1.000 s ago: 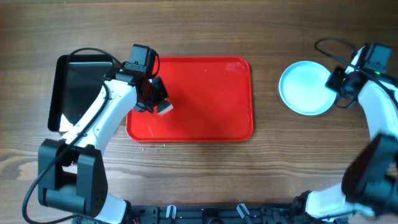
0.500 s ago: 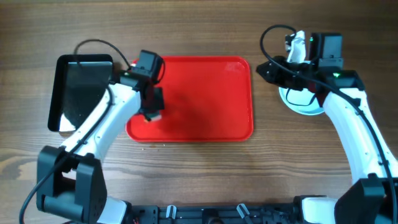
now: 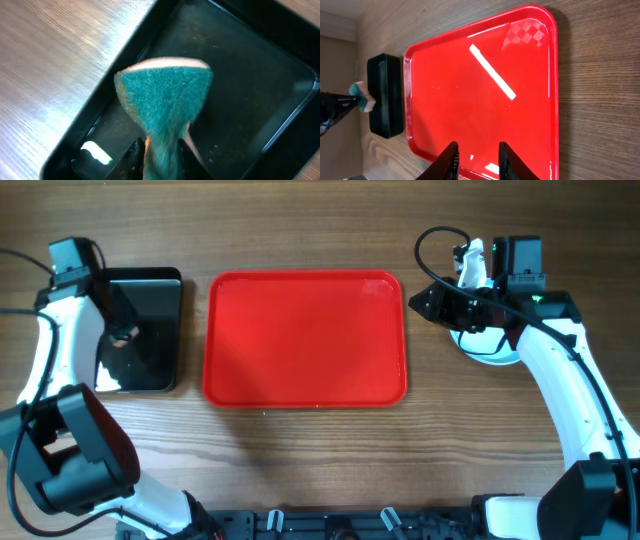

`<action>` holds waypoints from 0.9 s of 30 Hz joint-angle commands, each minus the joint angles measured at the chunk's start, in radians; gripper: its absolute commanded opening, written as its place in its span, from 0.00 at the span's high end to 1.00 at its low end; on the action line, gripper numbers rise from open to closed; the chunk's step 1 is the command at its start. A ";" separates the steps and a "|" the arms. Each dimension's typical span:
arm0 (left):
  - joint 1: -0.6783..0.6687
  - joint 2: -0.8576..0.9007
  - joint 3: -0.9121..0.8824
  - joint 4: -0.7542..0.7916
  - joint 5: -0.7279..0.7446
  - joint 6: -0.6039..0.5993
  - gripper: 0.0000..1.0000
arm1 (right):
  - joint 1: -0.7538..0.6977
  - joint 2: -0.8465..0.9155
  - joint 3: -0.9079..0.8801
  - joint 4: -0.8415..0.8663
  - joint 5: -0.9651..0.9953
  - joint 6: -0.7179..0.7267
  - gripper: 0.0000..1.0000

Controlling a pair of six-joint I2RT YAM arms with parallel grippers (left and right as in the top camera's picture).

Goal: Clean dirty plates on tray and stack at the side
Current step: 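Move the left gripper to the black tray and release the sponge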

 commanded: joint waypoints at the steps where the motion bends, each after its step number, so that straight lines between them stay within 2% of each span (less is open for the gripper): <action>1: 0.033 -0.001 0.006 -0.005 0.217 0.007 0.67 | 0.005 0.010 0.001 -0.002 0.003 -0.021 0.73; 4: 0.030 -0.001 0.006 -0.021 0.222 0.007 0.67 | 0.005 0.010 0.001 -0.002 0.003 -0.021 0.73; 5: 0.030 -0.004 0.006 -0.032 0.223 -0.001 0.69 | 0.005 0.010 0.001 -0.004 0.003 -0.021 0.73; 6: 0.031 -0.017 0.007 -0.048 0.249 0.000 0.75 | 0.005 0.010 0.001 -0.011 0.002 -0.023 0.74; 7: 0.031 -0.045 0.007 -0.061 0.290 -0.001 0.76 | 0.005 0.010 0.001 -0.016 -0.002 -0.043 0.78; 9: 0.030 -0.146 0.008 -0.100 0.382 -0.001 0.83 | 0.005 0.005 0.001 -0.047 -0.065 -0.117 0.79; 10: 0.030 -0.202 0.008 -0.130 0.424 -0.001 0.83 | 0.005 -0.001 0.001 -0.069 -0.093 -0.140 0.79; 11: 0.030 -0.260 0.008 -0.171 0.455 -0.001 0.73 | 0.005 -0.022 0.001 -0.111 -0.097 -0.154 0.79; 12: 0.030 -0.338 0.008 -0.242 0.476 -0.001 0.00 | 0.005 -0.061 0.001 -0.176 -0.089 -0.194 0.79; 16: 0.030 -0.407 0.008 -0.407 0.476 -0.001 0.00 | 0.030 -0.225 -0.002 -0.406 0.068 -0.230 0.80; 18: 0.031 -0.404 0.008 -0.421 0.475 0.000 0.00 | 0.067 -0.326 -0.034 -0.492 0.154 -0.227 0.79; 19: 0.031 -0.404 0.008 -0.421 0.475 0.000 0.00 | 0.085 -0.394 -0.069 -0.504 0.158 -0.214 0.73; 20: 0.031 -0.404 0.008 -0.421 0.475 0.000 0.00 | 0.091 -0.459 -0.107 -0.507 0.158 -0.160 0.32; 21: 0.031 -0.404 0.008 -0.421 0.475 0.000 0.00 | 0.091 -0.502 -0.132 -0.504 0.159 -0.113 0.00; 25: 0.031 -0.404 0.008 -0.421 0.476 0.000 0.00 | 0.091 -0.532 -0.145 -0.501 0.159 0.103 0.00; 27: 0.031 -0.404 0.008 -0.421 0.475 0.000 0.00 | 0.091 -0.504 -0.145 -0.505 0.292 0.110 0.00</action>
